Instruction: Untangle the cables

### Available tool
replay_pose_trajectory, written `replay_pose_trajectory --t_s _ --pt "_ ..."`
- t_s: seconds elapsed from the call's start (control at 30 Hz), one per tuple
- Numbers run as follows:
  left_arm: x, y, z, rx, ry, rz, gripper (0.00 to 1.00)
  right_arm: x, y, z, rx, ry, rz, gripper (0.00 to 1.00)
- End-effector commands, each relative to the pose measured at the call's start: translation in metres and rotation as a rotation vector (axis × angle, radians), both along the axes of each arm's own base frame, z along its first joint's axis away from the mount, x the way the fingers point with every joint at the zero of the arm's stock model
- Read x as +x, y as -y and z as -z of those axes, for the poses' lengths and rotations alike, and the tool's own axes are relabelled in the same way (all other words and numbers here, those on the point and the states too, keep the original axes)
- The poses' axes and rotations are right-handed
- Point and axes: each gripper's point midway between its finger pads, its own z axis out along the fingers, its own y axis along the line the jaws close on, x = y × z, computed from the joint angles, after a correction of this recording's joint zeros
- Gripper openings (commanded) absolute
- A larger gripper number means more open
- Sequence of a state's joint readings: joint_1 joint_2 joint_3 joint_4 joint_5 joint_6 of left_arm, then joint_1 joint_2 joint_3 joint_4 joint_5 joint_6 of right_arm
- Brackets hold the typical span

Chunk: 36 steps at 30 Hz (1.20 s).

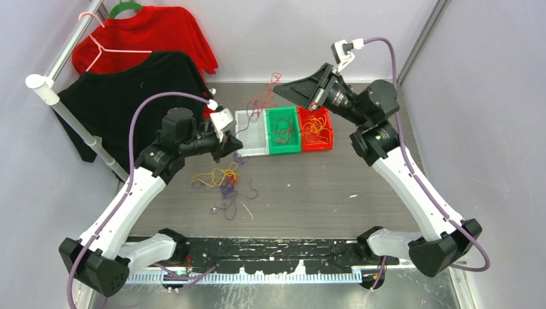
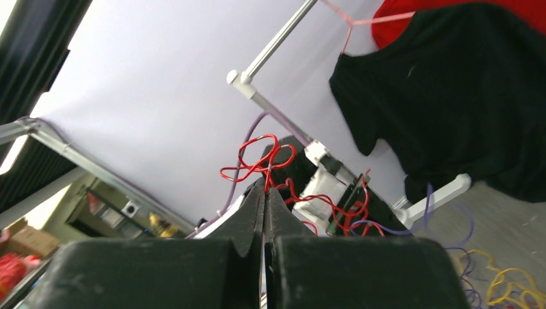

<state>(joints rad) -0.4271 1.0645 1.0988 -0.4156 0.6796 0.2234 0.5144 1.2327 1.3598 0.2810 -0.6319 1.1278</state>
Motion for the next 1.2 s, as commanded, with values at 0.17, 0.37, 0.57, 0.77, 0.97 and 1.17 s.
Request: replay_pose_trajectory --t_s 0.17,0.37,0.57,0.77,0.97,1.17 --pt "0.04 -0.052 0.076 0.362 0.047 -0.211 0.0 0.0 0.065 -0.058 0.072 0.171 0.222 0.01" --pt "0.048 -0.056 0.071 0.399 0.197 -0.189 0.0 0.017 0.096 -0.069 0.115 0.159 0.306 0.01" --pt "0.055 -0.055 0.06 0.435 0.16 -0.179 0.0 0.043 0.157 -0.086 0.176 0.165 0.498 0.01" --pt "0.009 -0.071 0.1 0.546 0.207 -0.008 0.0 0.065 0.199 -0.098 0.191 0.172 0.659 0.01" --pt "0.002 -0.073 0.072 0.511 0.266 -0.028 0.0 0.107 0.204 -0.079 0.175 0.091 0.689 0.01" --pt "0.026 -0.048 -0.003 0.321 0.279 -0.106 0.0 0.151 0.141 0.006 -0.04 -0.041 0.598 0.01"
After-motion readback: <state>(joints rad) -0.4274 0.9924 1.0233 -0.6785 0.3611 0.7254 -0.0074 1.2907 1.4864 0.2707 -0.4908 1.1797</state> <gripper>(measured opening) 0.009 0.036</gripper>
